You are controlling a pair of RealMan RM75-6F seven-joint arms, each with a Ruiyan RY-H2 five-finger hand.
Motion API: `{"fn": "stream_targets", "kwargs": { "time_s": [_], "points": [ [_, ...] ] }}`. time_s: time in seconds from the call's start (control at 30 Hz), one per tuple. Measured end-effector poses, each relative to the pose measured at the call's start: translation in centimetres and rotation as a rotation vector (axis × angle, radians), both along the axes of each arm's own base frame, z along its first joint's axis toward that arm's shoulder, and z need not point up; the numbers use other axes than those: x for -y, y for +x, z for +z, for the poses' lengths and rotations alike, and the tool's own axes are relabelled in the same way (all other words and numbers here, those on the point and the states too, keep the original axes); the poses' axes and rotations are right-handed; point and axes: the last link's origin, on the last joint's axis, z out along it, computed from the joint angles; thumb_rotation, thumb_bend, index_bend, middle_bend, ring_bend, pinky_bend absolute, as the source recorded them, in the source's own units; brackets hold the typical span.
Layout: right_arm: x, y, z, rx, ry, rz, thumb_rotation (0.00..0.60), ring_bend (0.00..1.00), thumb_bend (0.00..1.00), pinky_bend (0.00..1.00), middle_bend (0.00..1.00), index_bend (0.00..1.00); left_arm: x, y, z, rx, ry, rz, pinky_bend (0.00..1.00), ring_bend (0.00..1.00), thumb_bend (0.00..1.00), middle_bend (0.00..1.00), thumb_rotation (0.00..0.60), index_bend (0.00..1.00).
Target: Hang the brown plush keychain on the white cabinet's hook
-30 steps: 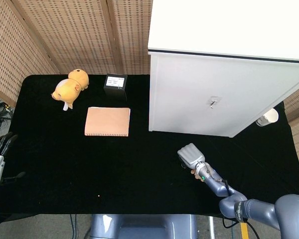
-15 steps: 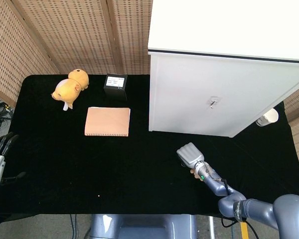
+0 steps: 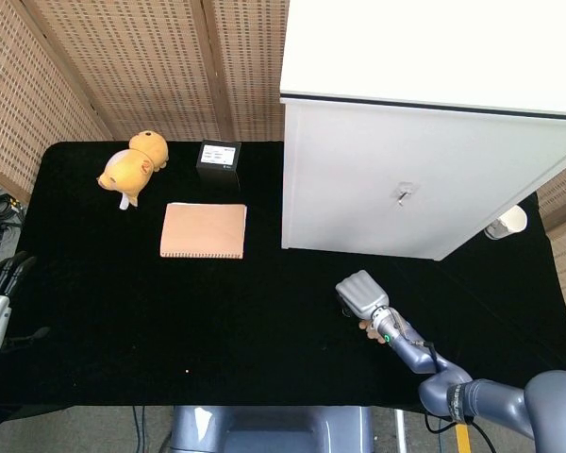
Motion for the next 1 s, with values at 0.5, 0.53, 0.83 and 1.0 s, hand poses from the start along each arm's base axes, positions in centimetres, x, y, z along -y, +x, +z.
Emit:
{"fn": "stream_targets", "kwargs": {
  "time_s": [0.5, 0.53, 0.83, 1.0],
  "points": [
    [-1.9, 1.5, 4.2, 0.206, -0.052, 0.069, 0.6, 0.87, 0.63, 1.0, 0.91, 0.67, 0.3, 0.2, 0.3, 0.014, 0.003, -0.015, 0.0, 0.0, 0.0, 0.0, 0.6, 0.0],
    [-2.1, 1.5, 4.6, 0.221, -0.058, 0.077, 0.6, 0.87, 0.63, 1.0, 0.91, 0.67, 0.3, 0.2, 0.4, 0.015, 0.004, -0.016, 0.0, 0.0, 0.0, 0.0, 0.6, 0.0],
    [-3.1, 2.5, 8.5, 0.35, -0.126, 0.14, 0.6, 0.87, 0.63, 1.0, 0.91, 0.68, 0.7, 0.4, 0.6, 0.022, 0.009, -0.028, 0.0, 0.0, 0.0, 0.0, 0.6, 0.0],
    [-3.4, 3.5, 11.0, 0.429, -0.207, 0.219, 0.6, 0.87, 0.63, 1.0, 0.91, 0.68, 0.8, 0.5, 0.7, 0.022, 0.015, -0.032, 0.0, 0.0, 0.0, 0.0, 0.6, 0.0]
  ]
}}
